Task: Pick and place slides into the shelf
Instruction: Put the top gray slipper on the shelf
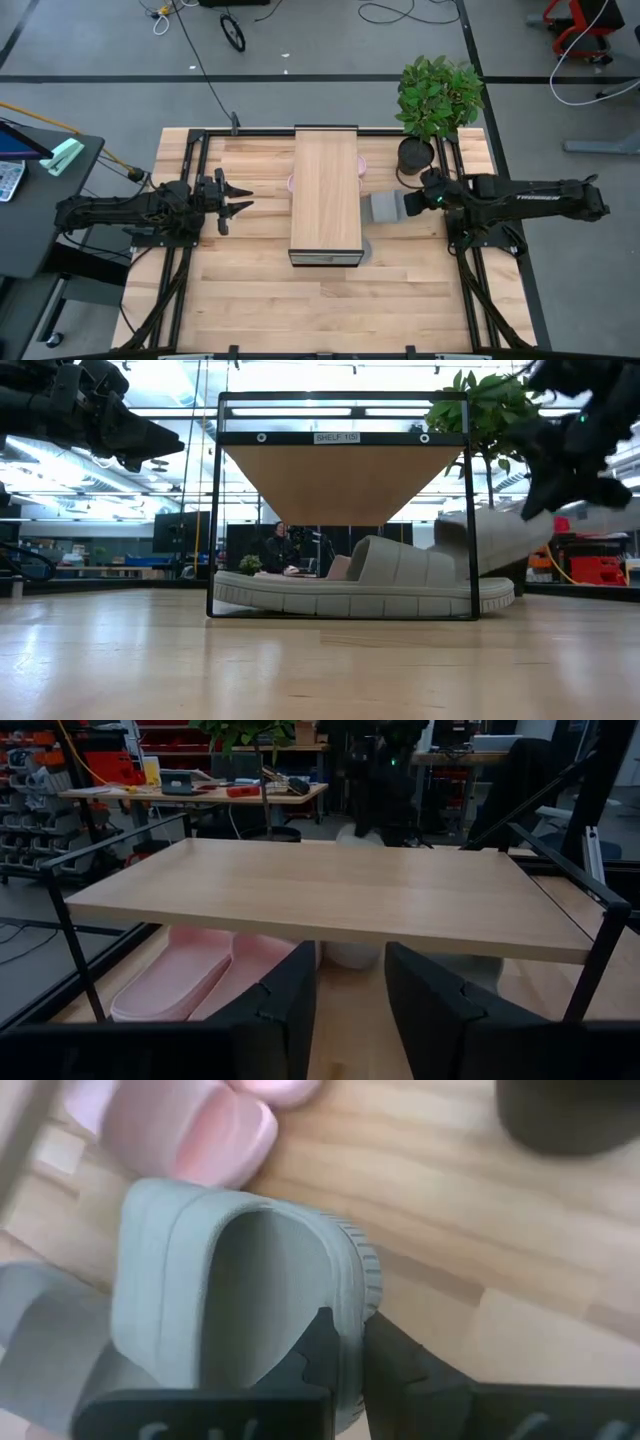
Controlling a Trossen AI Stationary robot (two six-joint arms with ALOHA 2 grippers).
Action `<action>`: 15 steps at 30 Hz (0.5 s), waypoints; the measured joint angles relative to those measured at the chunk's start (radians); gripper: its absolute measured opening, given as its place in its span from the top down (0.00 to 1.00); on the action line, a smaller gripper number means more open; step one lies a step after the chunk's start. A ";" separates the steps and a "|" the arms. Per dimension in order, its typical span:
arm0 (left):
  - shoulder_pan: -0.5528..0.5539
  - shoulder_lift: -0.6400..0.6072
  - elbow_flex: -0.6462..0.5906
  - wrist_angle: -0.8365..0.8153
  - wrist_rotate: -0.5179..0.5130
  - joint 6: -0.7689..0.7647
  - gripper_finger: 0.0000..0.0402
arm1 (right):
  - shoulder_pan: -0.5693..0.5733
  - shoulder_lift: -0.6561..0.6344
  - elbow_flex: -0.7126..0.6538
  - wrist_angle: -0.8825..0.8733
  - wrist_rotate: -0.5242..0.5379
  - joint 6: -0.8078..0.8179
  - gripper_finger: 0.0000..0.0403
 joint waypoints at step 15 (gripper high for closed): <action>0.000 0.000 0.000 -0.017 0.000 -0.024 0.68 | 0.018 0.000 0.184 -0.377 0.082 -0.009 0.94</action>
